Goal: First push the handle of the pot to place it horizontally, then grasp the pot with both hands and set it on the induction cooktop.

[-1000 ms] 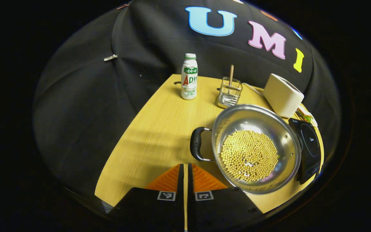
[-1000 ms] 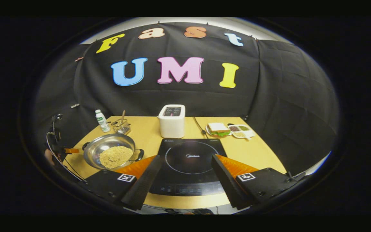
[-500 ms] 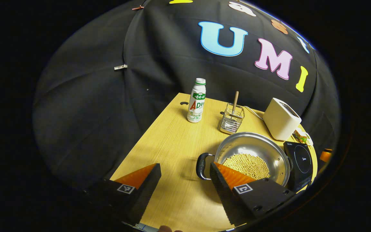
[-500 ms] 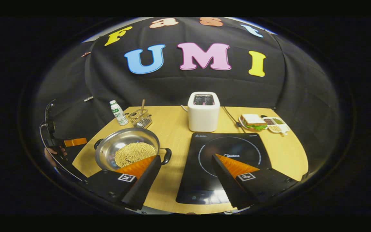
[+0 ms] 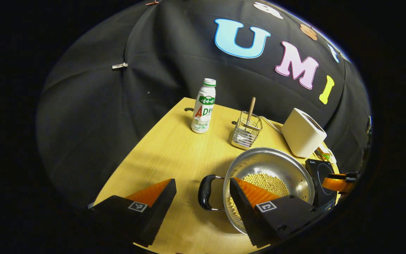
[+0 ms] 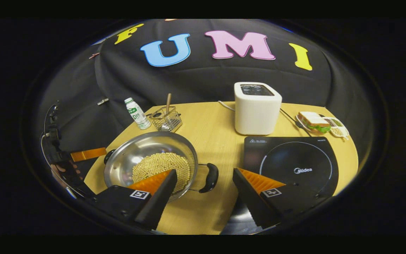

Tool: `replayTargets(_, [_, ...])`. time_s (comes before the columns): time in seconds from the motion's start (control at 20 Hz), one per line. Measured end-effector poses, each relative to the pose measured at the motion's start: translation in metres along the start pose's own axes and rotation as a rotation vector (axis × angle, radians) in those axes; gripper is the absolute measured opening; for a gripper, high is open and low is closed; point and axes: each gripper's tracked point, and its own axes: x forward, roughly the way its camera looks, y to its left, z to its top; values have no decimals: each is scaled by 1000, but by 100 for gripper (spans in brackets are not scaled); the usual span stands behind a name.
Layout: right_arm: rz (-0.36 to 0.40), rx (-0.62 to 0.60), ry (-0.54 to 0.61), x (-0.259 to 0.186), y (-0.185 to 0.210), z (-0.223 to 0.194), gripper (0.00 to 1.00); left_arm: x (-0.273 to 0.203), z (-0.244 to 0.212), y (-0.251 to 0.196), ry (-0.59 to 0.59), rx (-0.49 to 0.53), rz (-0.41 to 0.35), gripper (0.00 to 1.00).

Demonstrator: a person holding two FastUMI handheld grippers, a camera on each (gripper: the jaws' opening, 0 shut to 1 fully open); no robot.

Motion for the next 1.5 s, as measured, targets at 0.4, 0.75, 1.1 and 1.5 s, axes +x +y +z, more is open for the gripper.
replayTargets(0.4, [5, 89, 34, 34, 10, -26, 99, 37, -23, -10, 49, 17, -45, 95])
replayTargets(0.75, [-47, 116, -6, 51, 10, -33, 99, 55, -35, -11, 72, 8, -41, 92])
replayTargets(1.1, [-100, 195, -20, 60, -7, -36, 62, 63, -46, -16, 75, 37, -13, 75])
replayTargets(1.5, [-81, 152, 25, 65, -7, -48, 65, 62, -49, -17, 104, 29, -45, 70])
